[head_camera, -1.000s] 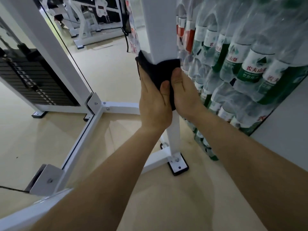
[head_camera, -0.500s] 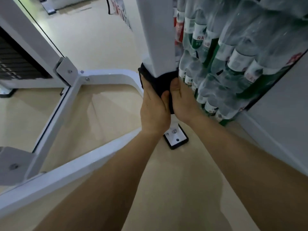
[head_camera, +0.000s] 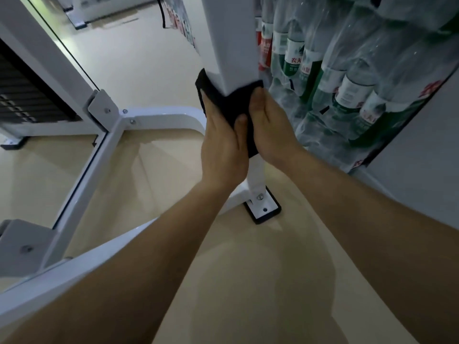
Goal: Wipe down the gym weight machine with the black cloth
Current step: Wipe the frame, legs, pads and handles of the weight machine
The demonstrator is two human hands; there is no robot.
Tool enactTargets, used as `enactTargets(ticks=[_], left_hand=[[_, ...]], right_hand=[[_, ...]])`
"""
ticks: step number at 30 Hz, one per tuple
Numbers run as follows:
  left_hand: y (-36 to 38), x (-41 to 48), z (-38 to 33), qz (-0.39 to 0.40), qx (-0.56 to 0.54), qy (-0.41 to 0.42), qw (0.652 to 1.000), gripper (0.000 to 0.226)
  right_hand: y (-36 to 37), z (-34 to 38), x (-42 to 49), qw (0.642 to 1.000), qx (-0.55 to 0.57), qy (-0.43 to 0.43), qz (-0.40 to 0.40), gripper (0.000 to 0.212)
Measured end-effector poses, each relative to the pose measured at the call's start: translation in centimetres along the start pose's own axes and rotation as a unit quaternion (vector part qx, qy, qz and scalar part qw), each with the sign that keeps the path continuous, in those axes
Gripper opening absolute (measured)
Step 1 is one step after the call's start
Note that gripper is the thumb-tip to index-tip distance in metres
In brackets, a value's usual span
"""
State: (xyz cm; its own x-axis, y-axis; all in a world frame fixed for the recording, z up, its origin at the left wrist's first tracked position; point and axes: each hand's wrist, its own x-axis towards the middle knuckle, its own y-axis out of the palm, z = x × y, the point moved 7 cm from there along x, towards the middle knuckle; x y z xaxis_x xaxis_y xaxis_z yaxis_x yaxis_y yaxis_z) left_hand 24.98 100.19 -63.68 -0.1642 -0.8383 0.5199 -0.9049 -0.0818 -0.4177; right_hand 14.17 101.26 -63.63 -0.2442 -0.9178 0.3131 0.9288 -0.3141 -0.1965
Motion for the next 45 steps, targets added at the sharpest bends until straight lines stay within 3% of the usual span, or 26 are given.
enactTargets(ticks=[4,15,18,20,22,25,31,33,35,37,42,45], left_hand=[[1.5,-1.4,2.1,0.026,0.032,-0.016,0.999,0.080],[7.8,-8.8,11.9,0.099,0.119,-0.161,0.975,0.087],[9.5,-10.5,14.7,0.133,0.152,-0.181,0.963,0.084],[10.8,-11.6,16.4,0.174,0.210,-0.162,0.948,0.080],[11.5,-12.2,17.5,0.201,0.301,-0.118,0.925,0.077],[11.5,-12.3,17.9,0.202,0.333,-0.095,0.916,0.078],[9.6,-12.1,16.3,0.219,0.296,-0.126,0.921,0.081],[8.5,-11.9,15.6,0.202,0.297,-0.131,0.924,0.065],[7.3,-11.7,14.5,0.197,0.304,-0.132,0.923,0.034],[6.0,-12.0,13.3,0.199,0.303,-0.130,0.923,0.021],[1.6,-16.6,11.8,0.227,0.246,-0.224,0.915,0.030],[-2.5,-21.3,9.5,0.224,0.230,-0.263,0.910,0.037]], right_hand=[[-0.4,-2.3,-1.1,0.999,-0.046,-0.018,0.003,0.024],[2.1,-17.8,-6.0,0.989,-0.054,0.132,0.049,0.062],[2.3,-20.6,-7.3,0.981,-0.075,0.168,0.054,0.042],[2.4,-22.6,-8.3,0.976,-0.077,0.196,0.053,0.025],[2.5,-23.8,-9.0,0.973,-0.084,0.212,0.043,0.026],[2.9,-25.1,-9.7,0.966,-0.097,0.231,0.062,0.030],[1.7,-24.5,-10.8,0.939,-0.150,0.295,0.095,0.044],[1.6,-23.3,-11.0,0.940,-0.152,0.300,0.059,0.040],[1.8,-21.8,-11.2,0.943,-0.137,0.303,0.013,0.036],[2.2,-20.3,-11.7,0.942,-0.108,0.317,-0.030,0.032],[2.9,-16.2,-16.4,0.938,-0.098,0.333,-0.008,0.017],[2.5,-13.4,-21.9,0.925,-0.076,0.373,0.015,0.028]])
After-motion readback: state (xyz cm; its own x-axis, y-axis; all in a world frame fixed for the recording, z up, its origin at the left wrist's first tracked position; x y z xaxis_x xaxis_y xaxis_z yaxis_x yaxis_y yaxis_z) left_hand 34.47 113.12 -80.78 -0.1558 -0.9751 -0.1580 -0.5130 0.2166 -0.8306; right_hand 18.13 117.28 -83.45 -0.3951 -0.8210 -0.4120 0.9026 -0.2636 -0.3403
